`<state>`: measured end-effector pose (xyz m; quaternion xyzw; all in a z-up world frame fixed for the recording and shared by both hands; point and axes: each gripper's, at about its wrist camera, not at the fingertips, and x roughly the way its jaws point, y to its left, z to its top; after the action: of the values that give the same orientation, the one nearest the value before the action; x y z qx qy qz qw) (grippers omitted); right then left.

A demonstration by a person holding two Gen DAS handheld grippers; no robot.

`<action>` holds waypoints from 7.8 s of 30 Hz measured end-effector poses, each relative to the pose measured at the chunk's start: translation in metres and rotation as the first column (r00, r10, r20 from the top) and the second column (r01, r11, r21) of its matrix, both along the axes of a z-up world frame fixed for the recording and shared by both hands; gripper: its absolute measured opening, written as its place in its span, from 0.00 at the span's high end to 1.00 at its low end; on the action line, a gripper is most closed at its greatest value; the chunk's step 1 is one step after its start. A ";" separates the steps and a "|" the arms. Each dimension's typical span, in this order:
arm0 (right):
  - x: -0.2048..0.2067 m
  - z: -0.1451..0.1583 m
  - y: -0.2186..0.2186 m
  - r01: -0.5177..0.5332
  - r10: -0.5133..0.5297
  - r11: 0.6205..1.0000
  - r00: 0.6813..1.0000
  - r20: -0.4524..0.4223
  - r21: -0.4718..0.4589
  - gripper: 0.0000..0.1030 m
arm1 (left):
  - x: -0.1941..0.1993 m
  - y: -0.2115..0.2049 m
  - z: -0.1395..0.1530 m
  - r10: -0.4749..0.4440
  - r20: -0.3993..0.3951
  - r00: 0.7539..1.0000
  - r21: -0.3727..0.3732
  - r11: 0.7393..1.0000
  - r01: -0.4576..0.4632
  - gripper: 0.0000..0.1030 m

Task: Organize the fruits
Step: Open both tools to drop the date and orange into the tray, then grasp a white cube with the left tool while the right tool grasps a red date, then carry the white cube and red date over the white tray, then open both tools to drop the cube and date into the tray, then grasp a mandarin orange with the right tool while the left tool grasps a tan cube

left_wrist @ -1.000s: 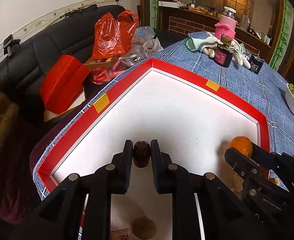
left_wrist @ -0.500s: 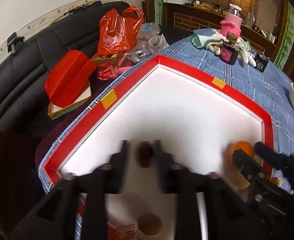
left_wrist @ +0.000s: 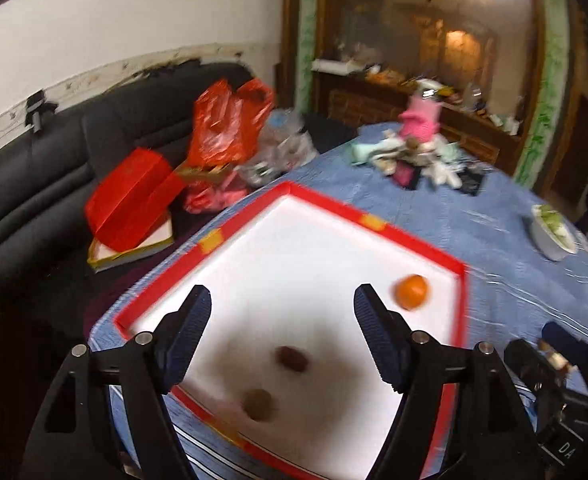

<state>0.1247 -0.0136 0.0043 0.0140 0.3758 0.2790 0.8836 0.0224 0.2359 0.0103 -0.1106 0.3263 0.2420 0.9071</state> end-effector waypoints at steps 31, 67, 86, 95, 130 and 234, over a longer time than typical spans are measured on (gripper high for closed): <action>-0.041 -0.072 -0.168 0.213 -0.209 0.977 0.955 -0.211 -0.003 0.56 | -0.006 -0.142 -0.036 -0.445 -0.066 0.893 -0.027 0.896 0.444 0.28; -0.026 -0.081 -0.190 0.165 -0.099 0.965 0.948 -0.304 0.202 0.78 | 0.044 -0.184 -0.051 -0.409 -0.173 0.896 -0.001 0.910 0.415 0.85; -0.064 -0.050 -0.183 0.332 -0.332 0.943 0.942 -0.050 -0.011 0.78 | 0.047 -0.209 -0.072 -0.435 -0.202 0.877 -0.032 0.898 0.438 0.85; -0.064 -0.051 -0.182 0.362 -0.364 0.931 0.930 -0.051 -0.037 0.78 | 0.046 -0.208 -0.073 -0.437 -0.197 0.878 -0.040 0.898 0.438 0.84; -0.073 -0.043 -0.182 0.420 -0.420 0.905 0.907 0.013 -0.069 0.78 | 0.022 -0.187 -0.054 -0.397 -0.119 0.910 -0.021 0.918 0.397 0.84; -0.021 -0.056 -0.247 0.412 -0.396 0.890 0.911 -0.116 0.197 0.66 | 0.080 -0.263 -0.062 -0.703 -0.130 0.699 -0.050 0.709 0.704 0.29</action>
<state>0.1042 -0.2611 -0.0518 0.1983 0.3641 0.1279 0.9010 0.1019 -0.0272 -0.0515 0.0411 0.4057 -0.1149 0.9058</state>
